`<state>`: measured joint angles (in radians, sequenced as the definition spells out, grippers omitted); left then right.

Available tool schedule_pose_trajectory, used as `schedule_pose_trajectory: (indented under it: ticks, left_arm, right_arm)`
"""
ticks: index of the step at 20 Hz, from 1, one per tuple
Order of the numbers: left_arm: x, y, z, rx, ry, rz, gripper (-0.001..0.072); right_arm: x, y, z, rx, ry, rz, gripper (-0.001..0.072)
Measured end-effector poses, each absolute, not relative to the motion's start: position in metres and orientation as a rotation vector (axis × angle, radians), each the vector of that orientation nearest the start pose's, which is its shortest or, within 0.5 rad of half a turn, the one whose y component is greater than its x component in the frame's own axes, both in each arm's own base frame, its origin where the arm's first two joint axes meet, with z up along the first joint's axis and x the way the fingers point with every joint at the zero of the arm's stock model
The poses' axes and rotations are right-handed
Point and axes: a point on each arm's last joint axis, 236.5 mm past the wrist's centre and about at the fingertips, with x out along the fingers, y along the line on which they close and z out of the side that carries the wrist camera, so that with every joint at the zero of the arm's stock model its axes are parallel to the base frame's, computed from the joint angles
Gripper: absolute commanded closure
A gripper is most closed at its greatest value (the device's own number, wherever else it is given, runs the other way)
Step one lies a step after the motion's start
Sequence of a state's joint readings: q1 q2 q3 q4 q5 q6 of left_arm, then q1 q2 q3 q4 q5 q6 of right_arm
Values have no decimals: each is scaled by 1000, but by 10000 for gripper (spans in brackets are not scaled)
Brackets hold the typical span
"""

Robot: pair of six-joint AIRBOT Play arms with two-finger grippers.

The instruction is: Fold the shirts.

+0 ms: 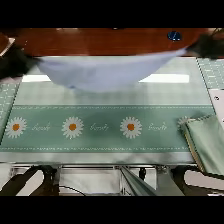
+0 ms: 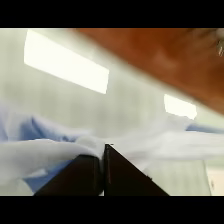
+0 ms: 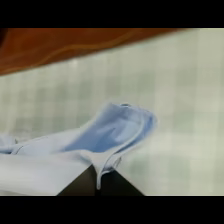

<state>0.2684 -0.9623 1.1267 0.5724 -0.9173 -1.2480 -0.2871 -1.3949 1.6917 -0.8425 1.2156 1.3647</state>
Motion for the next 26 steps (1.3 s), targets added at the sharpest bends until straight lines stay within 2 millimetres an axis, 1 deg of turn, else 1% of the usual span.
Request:
schedule_pose_trajectory:
  ticks: [1,2,3,5,6,7,8,10,12,14,15,17,18,19,21,23,25,26]
  left_arm:
    - [407,-46,280,-582,406,-362,689]
    - [398,-41,319,-531,334,-349,689]
    - [385,-37,356,-480,269,-331,689]
    - [354,-35,411,-371,180,-297,689]
    - [336,-33,434,-314,140,-272,689]
    - [318,-33,452,-263,109,-250,689]
    - [299,-32,465,-212,88,-222,689]
    - [261,-28,485,-125,41,-154,689]
    - [224,-23,497,-52,3,-83,689]
    - [194,-21,503,-3,-26,-34,689]
    - [183,-20,504,12,-35,-18,689]
    - [170,-20,502,27,-35,-3,689]
    - [171,-18,497,27,-23,1,689]
    - [176,-16,486,23,10,3,689]
    - [194,-10,456,-1,97,6,689]
    - [222,-4,414,-39,215,-1,689]
    - [256,-2,362,-100,348,-32,689]
    - [272,-3,337,-134,407,-49,689]
  right_arm:
    - [475,10,253,419,674,321,688]
    - [462,9,290,365,600,306,688]
    - [445,9,322,322,536,289,688]
    - [406,10,378,238,415,251,688]
    - [384,12,399,200,369,232,688]
    - [360,14,420,165,318,212,687]
    - [336,15,437,129,273,188,687]
    - [293,19,458,79,215,154,688]
    - [252,24,473,39,167,125,688]
    - [222,26,478,16,149,97,688]
    - [211,26,478,8,146,84,688]
    - [197,28,473,1,159,73,688]
    - [197,27,467,5,177,71,688]
    - [199,27,460,12,200,73,688]
    - [211,28,433,40,277,96,688]
    - [231,29,396,82,381,129,688]
    - [257,31,352,131,488,169,688]
    - [272,30,327,160,544,188,688]
